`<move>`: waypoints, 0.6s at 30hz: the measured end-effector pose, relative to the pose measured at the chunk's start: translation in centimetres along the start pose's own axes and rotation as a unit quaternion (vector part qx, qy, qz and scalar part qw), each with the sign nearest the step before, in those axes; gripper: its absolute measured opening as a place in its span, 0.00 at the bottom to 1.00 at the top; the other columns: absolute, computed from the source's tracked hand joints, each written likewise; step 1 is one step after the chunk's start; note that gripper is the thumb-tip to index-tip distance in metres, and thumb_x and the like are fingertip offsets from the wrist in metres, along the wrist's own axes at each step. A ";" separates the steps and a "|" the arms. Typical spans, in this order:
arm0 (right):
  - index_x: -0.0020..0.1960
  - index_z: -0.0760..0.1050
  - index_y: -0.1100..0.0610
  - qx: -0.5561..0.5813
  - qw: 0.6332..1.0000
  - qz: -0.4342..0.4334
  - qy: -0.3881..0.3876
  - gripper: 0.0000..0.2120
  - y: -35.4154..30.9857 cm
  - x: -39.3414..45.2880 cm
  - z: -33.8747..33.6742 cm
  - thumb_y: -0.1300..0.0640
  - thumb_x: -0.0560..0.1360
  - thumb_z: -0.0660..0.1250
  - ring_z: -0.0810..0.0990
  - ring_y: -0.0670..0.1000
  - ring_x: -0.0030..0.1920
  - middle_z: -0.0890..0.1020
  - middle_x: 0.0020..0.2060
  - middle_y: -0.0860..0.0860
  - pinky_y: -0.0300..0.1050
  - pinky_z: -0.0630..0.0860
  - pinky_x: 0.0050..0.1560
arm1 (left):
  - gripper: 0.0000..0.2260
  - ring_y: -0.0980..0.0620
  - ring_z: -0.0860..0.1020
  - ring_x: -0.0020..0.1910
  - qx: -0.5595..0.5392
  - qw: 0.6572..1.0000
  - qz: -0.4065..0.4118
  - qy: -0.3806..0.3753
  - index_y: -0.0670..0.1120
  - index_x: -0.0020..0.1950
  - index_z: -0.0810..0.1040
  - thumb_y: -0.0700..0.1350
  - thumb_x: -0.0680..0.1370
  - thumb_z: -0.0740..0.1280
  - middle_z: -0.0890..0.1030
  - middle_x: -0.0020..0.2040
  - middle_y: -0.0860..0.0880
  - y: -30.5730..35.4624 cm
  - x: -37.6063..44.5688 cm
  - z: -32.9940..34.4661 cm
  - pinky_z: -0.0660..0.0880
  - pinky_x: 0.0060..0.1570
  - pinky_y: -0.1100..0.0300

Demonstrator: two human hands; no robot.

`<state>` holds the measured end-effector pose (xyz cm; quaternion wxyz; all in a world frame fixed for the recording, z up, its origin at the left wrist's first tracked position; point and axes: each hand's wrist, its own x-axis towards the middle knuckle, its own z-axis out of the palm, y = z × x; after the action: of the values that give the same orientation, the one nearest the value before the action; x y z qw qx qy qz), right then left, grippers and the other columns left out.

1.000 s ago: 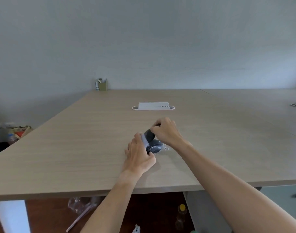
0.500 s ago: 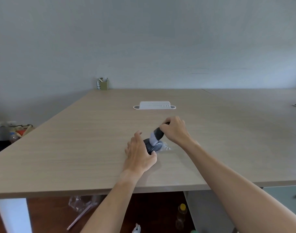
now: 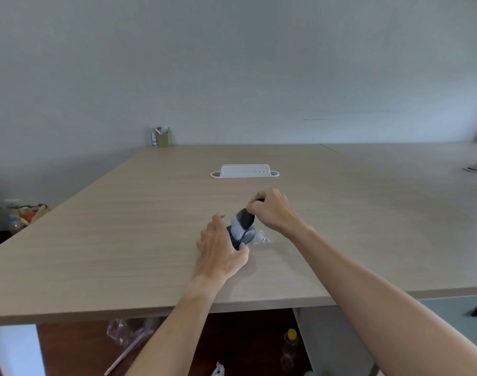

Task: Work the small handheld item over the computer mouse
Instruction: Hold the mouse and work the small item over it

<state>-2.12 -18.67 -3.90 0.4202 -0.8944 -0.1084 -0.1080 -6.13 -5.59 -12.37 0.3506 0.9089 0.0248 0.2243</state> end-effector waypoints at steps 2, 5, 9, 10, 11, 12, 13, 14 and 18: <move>0.41 0.83 0.67 -0.019 1.000 -0.003 -0.015 0.11 0.4 -0.1 0.3 0.65 0.68 0.63 0.82 0.59 0.47 0.86 0.42 0.61 0.52 0.78 0.41 | 0.34 0.45 0.69 0.65 0.006 1.000 0.002 0.006 0.49 0.72 0.58 0.49 0.70 0.70 0.71 0.63 0.49 0.0 -0.1 0.1 0.63 0.64 0.53; 0.41 0.82 0.70 -0.039 0.999 0.012 0.019 0.11 1.2 0.1 0.3 0.67 0.68 0.61 0.80 0.60 0.42 0.85 0.41 0.63 0.46 0.74 0.36 | 0.32 0.45 0.69 0.64 0.009 1.000 0.001 0.007 0.49 0.71 0.59 0.51 0.71 0.70 0.71 0.62 0.49 0.0 -0.2 0.1 0.63 0.63 0.53; 0.42 0.81 0.67 -0.011 0.996 0.019 0.089 0.11 1.4 0.2 -0.3 0.67 0.68 0.60 0.79 0.56 0.42 0.85 0.39 0.58 0.46 0.74 0.37 | 0.32 0.46 0.68 0.64 0.015 1.000 0.008 0.009 0.49 0.70 0.61 0.51 0.70 0.70 0.70 0.62 0.49 -0.1 -0.1 0.2 0.63 0.63 0.54; 0.42 0.82 0.67 0.002 0.996 0.019 0.086 0.11 1.3 0.2 -0.4 0.67 0.69 0.61 0.78 0.56 0.42 0.84 0.39 0.57 0.46 0.73 0.37 | 0.32 0.47 0.68 0.65 0.017 1.000 0.012 0.004 0.49 0.70 0.61 0.50 0.70 0.70 0.69 0.62 0.49 -0.1 -0.1 0.2 0.62 0.63 0.54; 0.41 0.82 0.67 0.019 0.997 0.022 0.068 0.10 1.1 0.2 -0.4 0.66 0.69 0.62 0.78 0.56 0.41 0.84 0.37 0.57 0.45 0.72 0.37 | 0.31 0.47 0.67 0.65 0.018 1.000 0.014 -0.001 0.49 0.70 0.61 0.49 0.70 0.69 0.69 0.62 0.49 -0.1 0.0 0.2 0.62 0.63 0.54; 0.40 0.81 0.67 0.040 0.998 0.028 0.038 0.09 1.1 0.3 -0.3 0.65 0.68 0.63 0.76 0.57 0.38 0.82 0.35 0.57 0.46 0.71 0.37 | 0.30 0.47 0.67 0.65 0.019 1.000 0.013 -0.004 0.49 0.69 0.62 0.49 0.70 0.69 0.69 0.62 0.50 -0.1 0.0 0.2 0.62 0.62 0.55; 0.38 0.79 0.67 0.061 0.997 0.039 0.005 0.08 1.0 0.2 -0.1 0.64 0.68 0.63 0.74 0.57 0.35 0.80 0.32 0.56 0.47 0.70 0.35 | 0.30 0.47 0.67 0.64 0.020 1.000 0.011 -0.004 0.49 0.68 0.62 0.49 0.69 0.69 0.70 0.62 0.50 -0.1 0.0 0.2 0.62 0.60 0.55; 0.36 0.78 0.67 0.074 0.996 0.049 -0.024 0.07 1.0 0.2 0.1 0.63 0.67 0.64 0.72 0.56 0.33 0.78 0.31 0.55 0.48 0.69 0.34 | 0.29 0.46 0.68 0.64 0.021 1.000 0.011 -0.002 0.49 0.67 0.63 0.49 0.69 0.69 0.70 0.61 0.50 -0.1 0.0 0.2 0.62 0.59 0.56; 0.39 0.80 0.69 0.005 0.999 0.038 -0.002 0.10 1.7 0.4 0.5 0.66 0.67 0.61 0.78 0.58 0.39 0.85 0.38 0.61 0.49 0.73 0.36 | 0.29 0.47 0.68 0.64 0.022 1.000 0.006 -0.003 0.49 0.68 0.62 0.49 0.70 0.69 0.70 0.62 0.50 0.0 -0.2 0.1 0.62 0.62 0.55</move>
<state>-1.22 -19.26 -5.33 0.4285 -0.8959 -0.0759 -0.0893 -6.26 -5.70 -12.55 0.3295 0.9170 0.0228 0.2236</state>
